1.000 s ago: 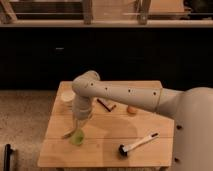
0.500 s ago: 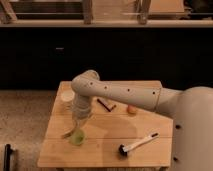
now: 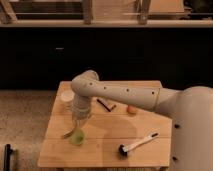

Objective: Place fork in plastic cup

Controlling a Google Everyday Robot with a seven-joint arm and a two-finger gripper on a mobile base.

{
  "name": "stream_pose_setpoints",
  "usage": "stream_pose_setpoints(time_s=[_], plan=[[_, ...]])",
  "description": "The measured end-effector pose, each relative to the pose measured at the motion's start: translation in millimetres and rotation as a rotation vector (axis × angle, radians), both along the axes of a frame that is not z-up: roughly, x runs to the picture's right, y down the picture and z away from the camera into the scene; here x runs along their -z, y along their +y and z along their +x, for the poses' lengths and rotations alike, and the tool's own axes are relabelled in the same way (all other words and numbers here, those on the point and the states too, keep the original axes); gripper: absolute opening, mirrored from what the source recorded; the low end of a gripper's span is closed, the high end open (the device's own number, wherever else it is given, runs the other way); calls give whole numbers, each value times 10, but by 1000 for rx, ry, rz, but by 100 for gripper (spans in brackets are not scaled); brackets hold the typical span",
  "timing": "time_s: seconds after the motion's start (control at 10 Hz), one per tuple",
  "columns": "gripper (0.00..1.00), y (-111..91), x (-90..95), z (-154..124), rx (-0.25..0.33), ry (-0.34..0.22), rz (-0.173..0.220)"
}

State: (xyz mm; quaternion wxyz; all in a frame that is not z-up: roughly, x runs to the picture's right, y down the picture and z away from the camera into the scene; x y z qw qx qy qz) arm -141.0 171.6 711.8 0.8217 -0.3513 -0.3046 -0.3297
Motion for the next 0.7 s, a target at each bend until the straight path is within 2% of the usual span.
stream_pose_setpoints(time_s=[0.1, 0.2, 0.4, 0.7], plan=[[16, -2, -5, 1, -2, 0, 2], [13, 10, -4, -12, 4, -3, 3], [1, 57, 9, -44, 25, -15, 7], [0, 174, 23, -85, 67, -31, 14]])
